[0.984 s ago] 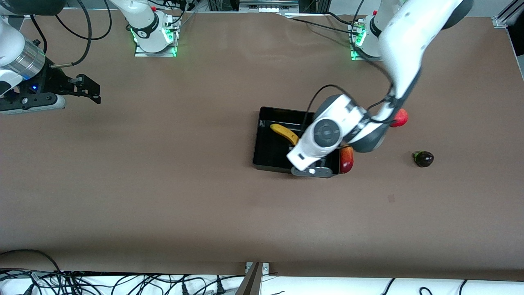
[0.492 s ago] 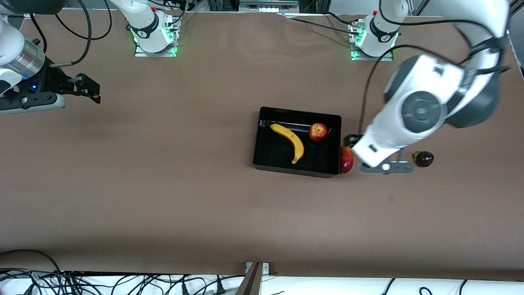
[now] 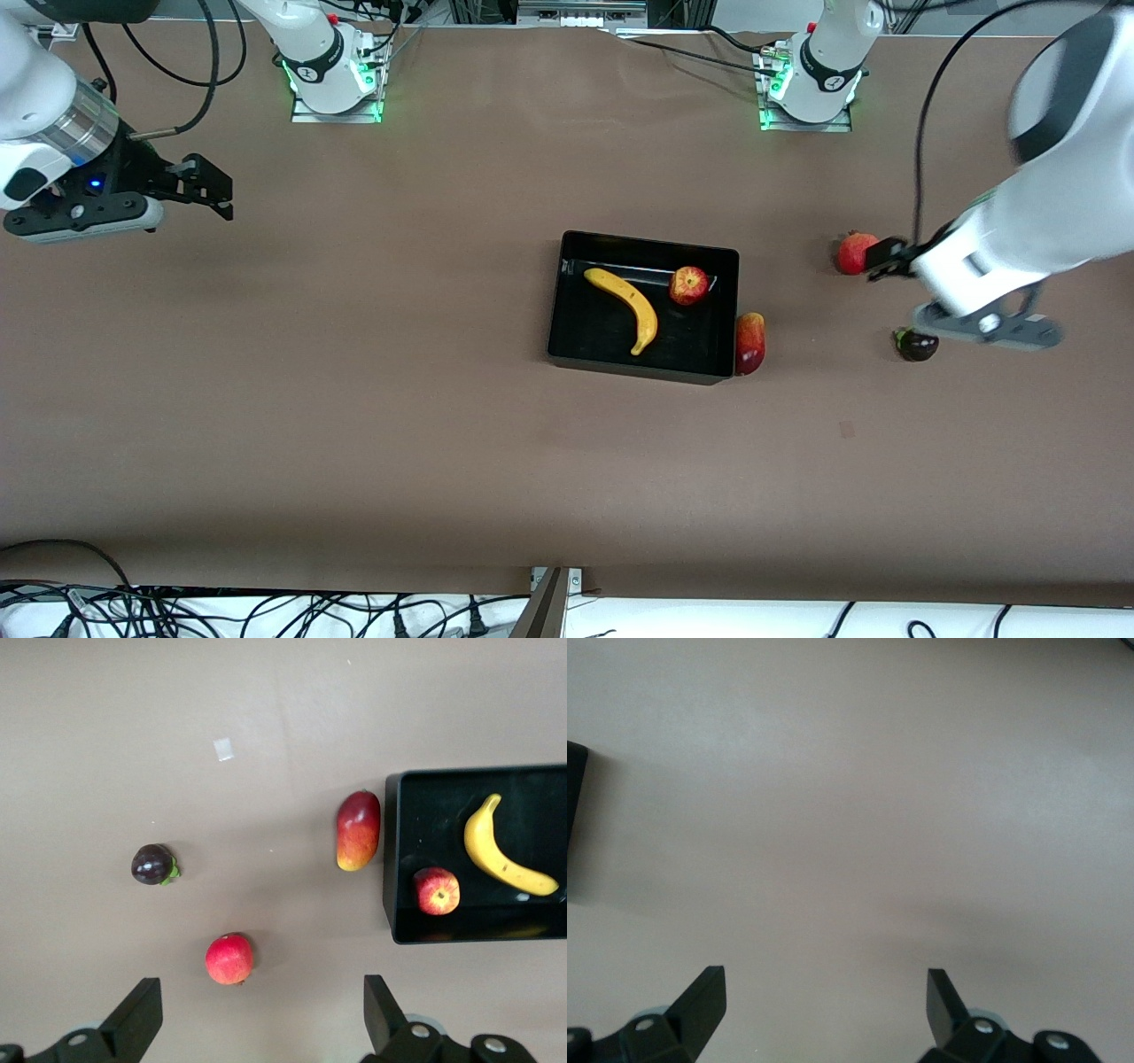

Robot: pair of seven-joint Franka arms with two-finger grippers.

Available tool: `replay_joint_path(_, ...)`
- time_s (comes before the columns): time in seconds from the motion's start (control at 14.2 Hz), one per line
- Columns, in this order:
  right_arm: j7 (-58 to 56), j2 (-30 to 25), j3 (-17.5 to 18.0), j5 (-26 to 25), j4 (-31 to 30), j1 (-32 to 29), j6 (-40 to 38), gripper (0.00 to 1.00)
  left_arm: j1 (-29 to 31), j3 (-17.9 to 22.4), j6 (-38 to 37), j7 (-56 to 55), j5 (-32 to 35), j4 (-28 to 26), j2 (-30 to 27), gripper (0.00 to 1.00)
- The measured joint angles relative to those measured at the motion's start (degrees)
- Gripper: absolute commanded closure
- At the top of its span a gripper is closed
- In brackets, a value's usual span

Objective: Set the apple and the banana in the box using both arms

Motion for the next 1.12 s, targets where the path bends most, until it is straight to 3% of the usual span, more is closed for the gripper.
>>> replay_joint_path(0.14,0.00,-0.01,0.16,0.11,0.01,0.00,0.03,0.00,-1.52,6.22,7.88,2.58,-2.68,-9.70,-6.76,0.00)
replay_joint_path(0.35,0.00,-0.17,0.24,0.18,0.07,0.01,0.00,0.00,-2.14,7.84,13.85,3.90,-2.88,-19.42,-13.41,0.00)
replay_joint_path(0.56,0.00,-0.49,0.29,0.18,0.07,0.01,-0.41,0.00,-2.33,8.08,13.52,3.91,-2.83,-21.82,-15.37,0.00)
replay_joint_path(1.12,0.00,-0.58,0.34,0.19,0.07,0.01,-0.44,0.00,-2.50,8.19,12.59,3.92,-2.82,-21.96,-14.96,0.00)
